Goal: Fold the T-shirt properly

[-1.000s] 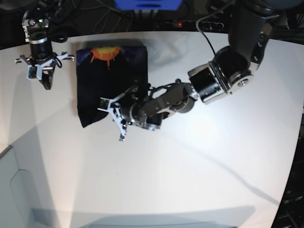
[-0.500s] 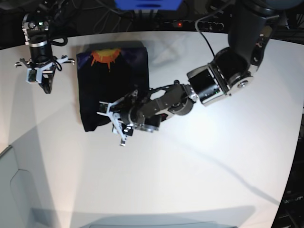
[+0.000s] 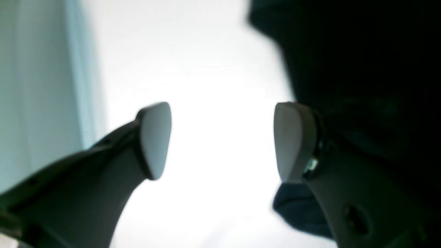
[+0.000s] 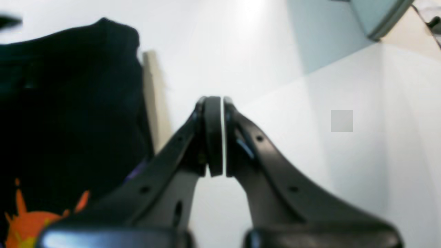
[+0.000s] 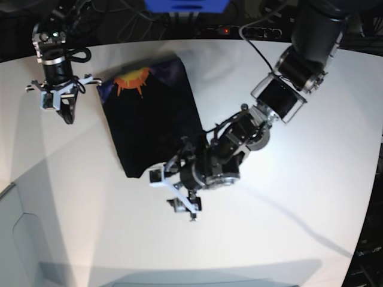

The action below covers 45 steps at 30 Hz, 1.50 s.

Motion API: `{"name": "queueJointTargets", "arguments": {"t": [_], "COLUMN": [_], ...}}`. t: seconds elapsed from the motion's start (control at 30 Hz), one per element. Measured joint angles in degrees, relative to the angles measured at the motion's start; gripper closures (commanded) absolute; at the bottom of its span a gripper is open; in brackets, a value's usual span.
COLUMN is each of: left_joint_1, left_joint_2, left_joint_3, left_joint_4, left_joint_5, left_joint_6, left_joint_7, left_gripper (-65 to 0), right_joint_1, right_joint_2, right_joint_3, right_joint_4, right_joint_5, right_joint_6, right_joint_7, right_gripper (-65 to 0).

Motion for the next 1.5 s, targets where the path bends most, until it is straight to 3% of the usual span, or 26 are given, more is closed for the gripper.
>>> {"name": "queueJointTargets", "arguments": {"t": [0.2, 0.33, 0.53, 0.63, 0.93, 1.33, 1.4, 1.5], "left_joint_1": [5.2, 14.5, 28.1, 32.7, 37.9, 45.2, 47.8, 53.5], "left_joint_2": [-7.5, -12.5, -13.6, -13.5, -13.0, -11.4, -9.8, -7.5], "left_joint_3": [-13.9, -27.9, -50.9, -56.7, -62.3, -63.6, -64.7, -66.8], "left_joint_4": [7.6, 10.8, 11.1, 10.8, 11.2, 12.3, 15.4, 22.4], "left_joint_5": [-0.2, -0.2, 0.0, 0.0, -0.5, -0.2, -0.7, -0.6], "left_joint_6": [0.2, 0.3, 0.5, 0.4, 0.2, 0.2, -0.2, -0.1], "left_joint_7": [-0.3, 0.3, 0.5, 0.6, 0.2, 0.3, 0.3, 0.0], "left_gripper": [-44.8, -44.8, -44.6, -44.6, -44.5, -43.8, -39.6, -26.0], "right_joint_1": [2.0, 3.1, 1.8, 0.0, -5.1, -8.6, -9.7, -13.5], "right_joint_2": [0.0, 0.0, 0.0, 0.1, 0.2, 0.2, 0.1, 0.2], "right_joint_3": [-0.9, -1.5, -1.8, -4.1, -10.8, -10.5, -10.8, -10.8], "right_joint_4": [-4.8, -9.0, -12.0, -12.1, -11.8, -4.7, -2.8, 0.0], "right_joint_5": [-0.4, -0.1, -0.4, -0.4, -0.4, 0.0, 0.0, 0.4], "right_joint_6": [0.0, 0.0, 0.0, 0.0, 0.0, 0.0, 0.0, 0.0], "right_joint_7": [-0.1, 0.2, 0.0, 0.0, 0.7, 0.4, 0.2, 0.5], "right_gripper": [0.0, 0.0, 0.0, 0.0, 0.0, 0.0, 0.0, 0.0]}}
